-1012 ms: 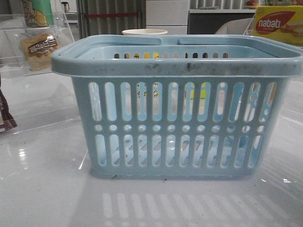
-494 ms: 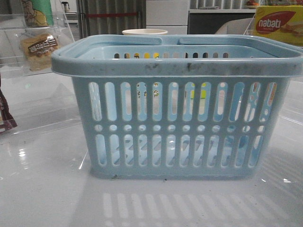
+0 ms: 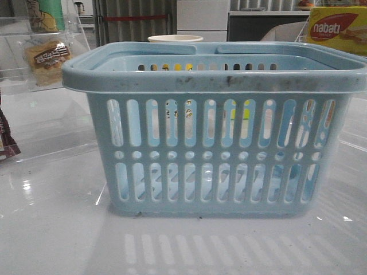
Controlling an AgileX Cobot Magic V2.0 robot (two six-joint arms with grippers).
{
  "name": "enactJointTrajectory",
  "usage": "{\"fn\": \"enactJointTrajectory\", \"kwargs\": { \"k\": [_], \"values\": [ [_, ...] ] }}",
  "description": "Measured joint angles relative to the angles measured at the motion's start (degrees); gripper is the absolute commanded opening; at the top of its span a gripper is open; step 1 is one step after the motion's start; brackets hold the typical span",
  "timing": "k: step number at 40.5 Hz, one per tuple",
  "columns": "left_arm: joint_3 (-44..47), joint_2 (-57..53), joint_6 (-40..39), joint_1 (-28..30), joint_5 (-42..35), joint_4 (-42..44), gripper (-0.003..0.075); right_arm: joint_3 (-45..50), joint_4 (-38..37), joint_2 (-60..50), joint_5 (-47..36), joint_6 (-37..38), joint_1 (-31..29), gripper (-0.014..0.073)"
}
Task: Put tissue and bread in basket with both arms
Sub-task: 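Grasp the white tissue pack with the right gripper and lift it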
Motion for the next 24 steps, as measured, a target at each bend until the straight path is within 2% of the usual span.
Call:
{"fn": "enactJointTrajectory", "kwargs": {
  "k": [9, 24],
  "values": [
    [0.0, 0.0, 0.0, 0.0, 0.0, 0.0, 0.0443, -6.3, 0.7, 9.4, -0.8, 0.0, -0.1, 0.0510],
    [0.0, 0.0, 0.0, 0.0, 0.0, 0.0, 0.0443, -11.4, 1.1, 20.7, -7.5, 0.0, -0.1, 0.0510]
  ]
}}
